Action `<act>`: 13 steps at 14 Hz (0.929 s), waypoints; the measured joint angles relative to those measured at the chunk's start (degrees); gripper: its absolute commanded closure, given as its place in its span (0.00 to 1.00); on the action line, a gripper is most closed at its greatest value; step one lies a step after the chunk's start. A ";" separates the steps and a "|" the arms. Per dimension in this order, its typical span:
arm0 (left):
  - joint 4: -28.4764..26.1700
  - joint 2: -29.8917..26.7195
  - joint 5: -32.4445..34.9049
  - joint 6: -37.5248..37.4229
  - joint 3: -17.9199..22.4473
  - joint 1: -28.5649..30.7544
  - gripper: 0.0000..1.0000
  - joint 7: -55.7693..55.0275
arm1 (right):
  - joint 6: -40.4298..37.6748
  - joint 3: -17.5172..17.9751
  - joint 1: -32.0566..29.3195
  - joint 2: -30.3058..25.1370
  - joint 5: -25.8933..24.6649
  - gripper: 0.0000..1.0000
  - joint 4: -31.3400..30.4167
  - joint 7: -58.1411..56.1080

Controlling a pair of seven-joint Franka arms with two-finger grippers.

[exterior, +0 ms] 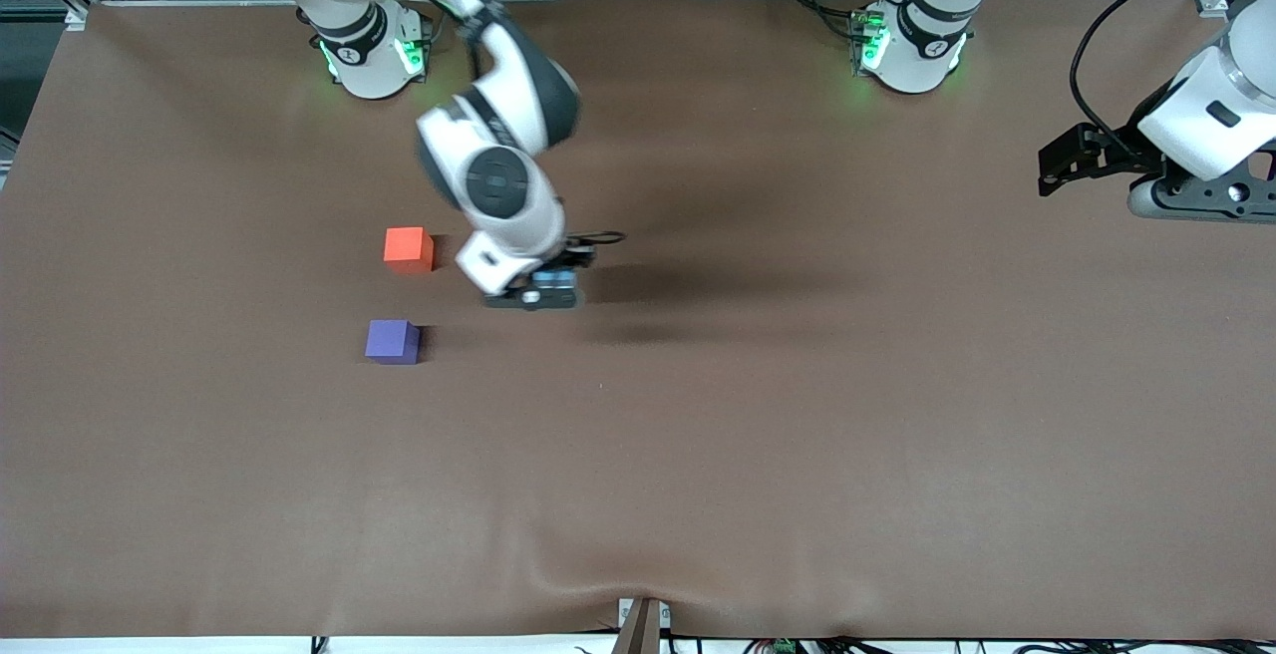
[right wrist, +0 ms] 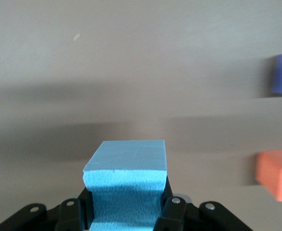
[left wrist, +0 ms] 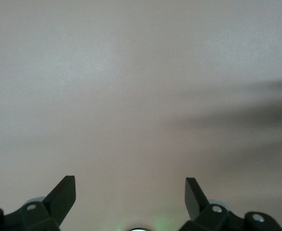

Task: Place blue block between orange and purple blocks
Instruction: 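Carry the blue block with the right gripper toward the orange block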

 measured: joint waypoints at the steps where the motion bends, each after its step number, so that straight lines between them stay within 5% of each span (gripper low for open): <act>1: 0.03 0.00 0.00 0.00 0.00 0.02 0.00 0.10 | -0.84 -0.09 -2.32 -1.83 -0.10 1.00 -1.24 -0.52; 6: 0.22 0.03 0.00 0.00 0.29 0.15 0.00 1.67 | -1.67 -0.59 -13.35 -4.76 -1.12 1.00 -7.28 -7.24; 13: 0.29 0.03 0.00 0.00 0.31 0.15 0.00 1.98 | 8.65 -0.79 -19.61 -7.81 -1.71 1.00 -19.18 -17.70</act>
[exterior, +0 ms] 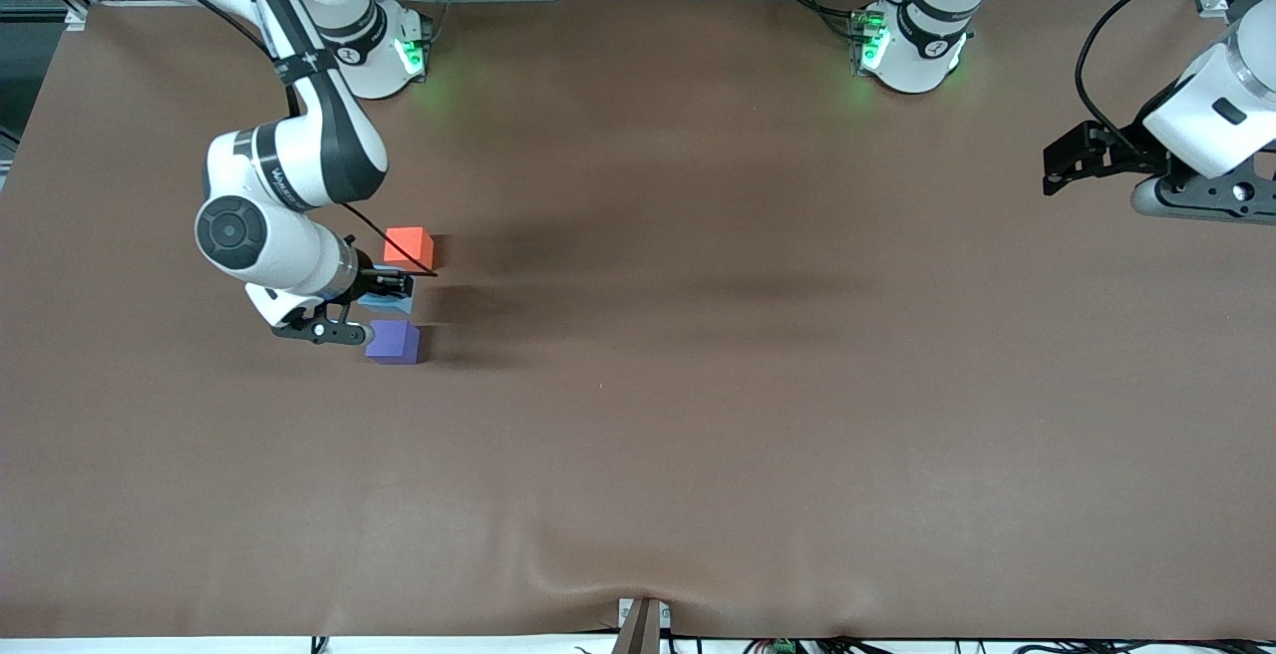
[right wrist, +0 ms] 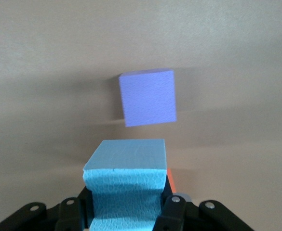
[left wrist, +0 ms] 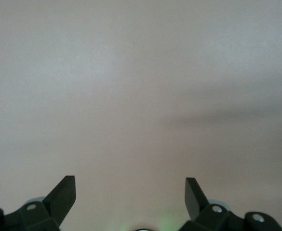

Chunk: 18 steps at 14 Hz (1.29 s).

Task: Place blue block between orange and purple blocks
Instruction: 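Carry the blue block with the right gripper toward the orange block, then lower the blue block between orange and purple blocks, open right gripper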

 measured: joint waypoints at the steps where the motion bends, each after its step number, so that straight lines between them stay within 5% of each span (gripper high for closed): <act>1: 0.00 0.00 0.00 0.00 0.00 0.00 0.00 0.01 | 1.41 0.00 -0.58 -0.17 0.00 1.00 -1.26 -1.08; 18: 0.00 0.04 0.00 0.00 0.09 0.07 0.00 0.04 | 14.59 0.27 -0.96 -0.19 -0.01 1.00 -11.64 -4.44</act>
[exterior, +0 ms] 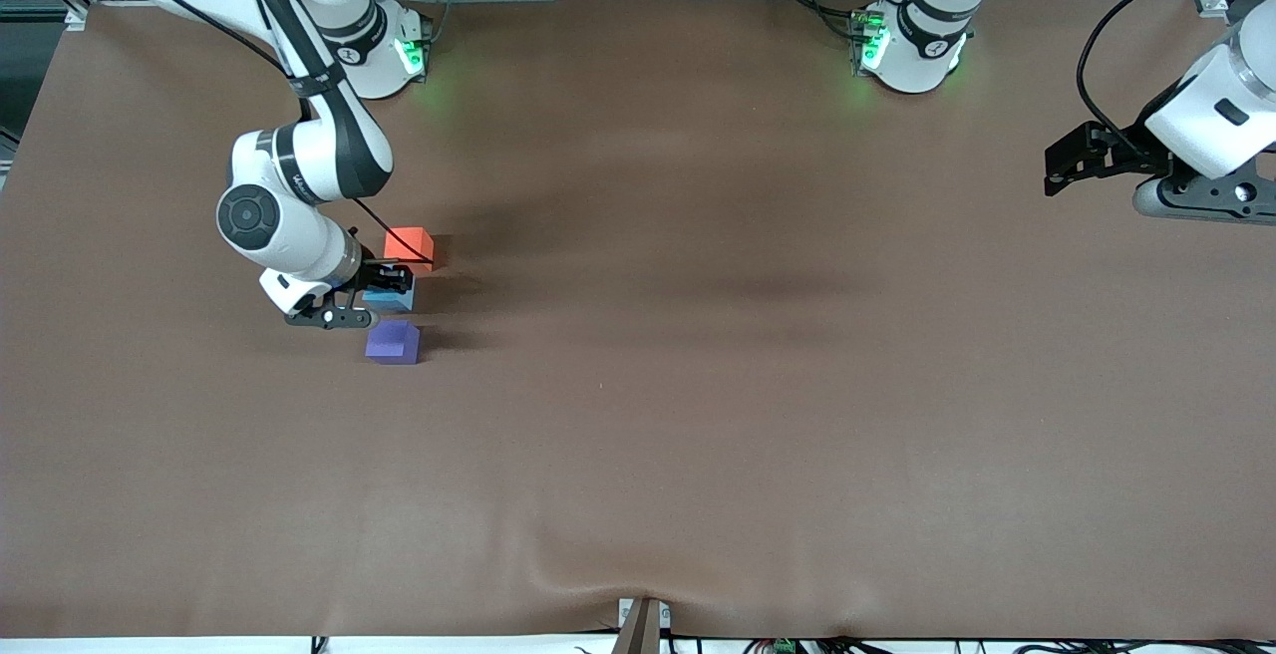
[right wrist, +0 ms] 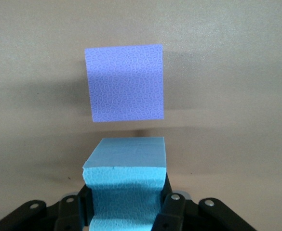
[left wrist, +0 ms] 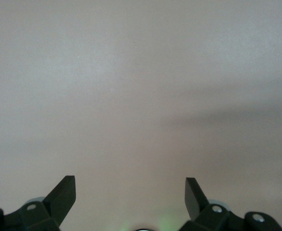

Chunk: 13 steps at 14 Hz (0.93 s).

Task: Place blue block between orange and purple blocks
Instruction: 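Lower the blue block between orange and purple blocks, open right gripper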

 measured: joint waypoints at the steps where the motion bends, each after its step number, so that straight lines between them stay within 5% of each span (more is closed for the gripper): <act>1: 0.00 0.00 0.00 0.00 0.00 0.00 0.00 0.00 | 0.91 0.01 0.00 0.08 0.00 1.00 -0.48 0.00; 13: 0.00 0.05 0.00 0.00 0.00 0.00 0.00 0.00 | 7.37 0.50 0.01 2.63 0.00 1.00 -2.94 -0.01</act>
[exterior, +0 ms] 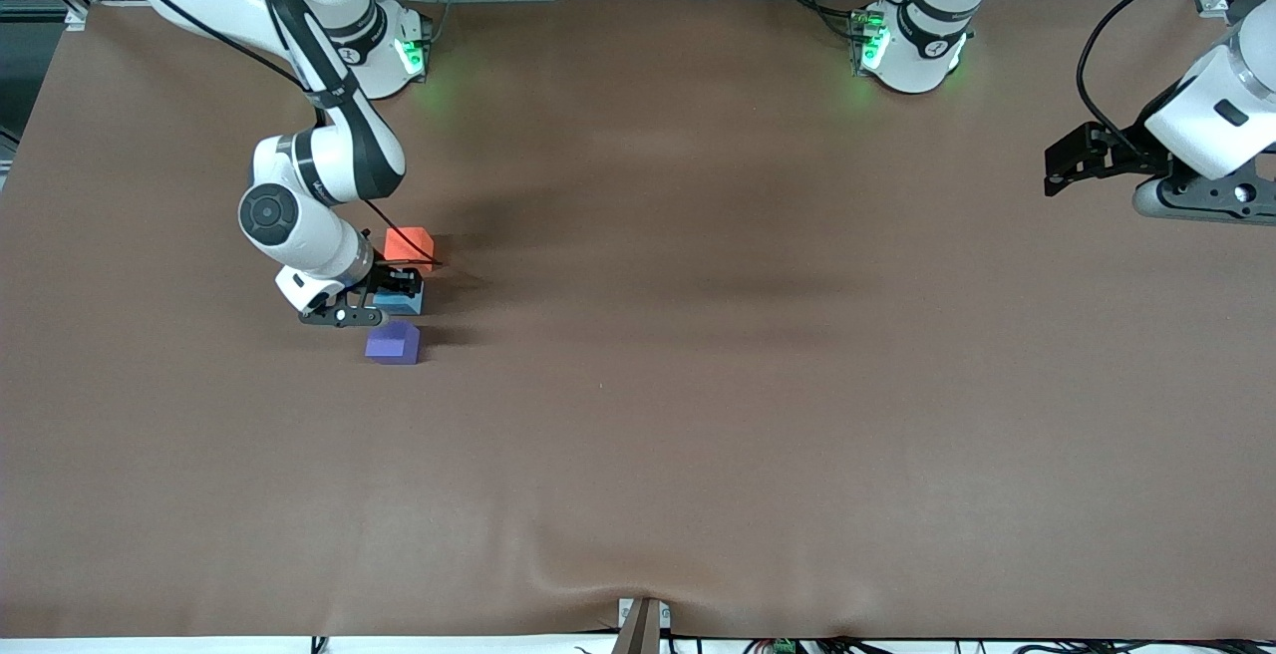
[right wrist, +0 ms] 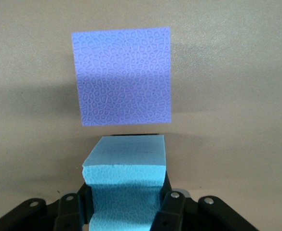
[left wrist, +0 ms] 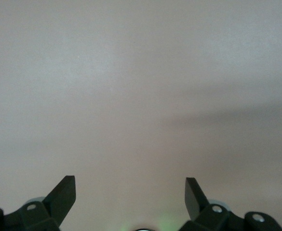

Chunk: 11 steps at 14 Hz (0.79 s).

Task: Place blue block between orange and purple blocks
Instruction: 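Lower the blue block between orange and purple blocks, open right gripper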

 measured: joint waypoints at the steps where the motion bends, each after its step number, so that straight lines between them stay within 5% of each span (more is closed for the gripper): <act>1: 0.00 0.00 0.00 0.00 0.00 0.00 0.00 0.00 | 0.22 0.02 0.01 0.24 0.00 1.00 0.00 0.00; 5: 0.00 0.01 0.00 0.00 0.00 0.00 0.00 0.00 | 1.31 0.17 0.21 1.07 0.00 1.00 -0.04 0.00; 6: 0.00 0.01 0.00 0.00 0.00 0.00 0.00 0.00 | 1.39 0.17 0.22 1.14 0.00 0.44 -0.03 0.00; 7: 0.00 0.01 0.00 0.00 0.00 0.00 0.00 0.00 | 1.39 0.17 0.23 1.14 0.00 0.00 -0.03 0.00; 11: 0.00 0.01 0.00 0.00 0.00 0.01 0.00 0.00 | 1.23 0.15 0.21 1.41 0.00 0.00 -0.02 0.01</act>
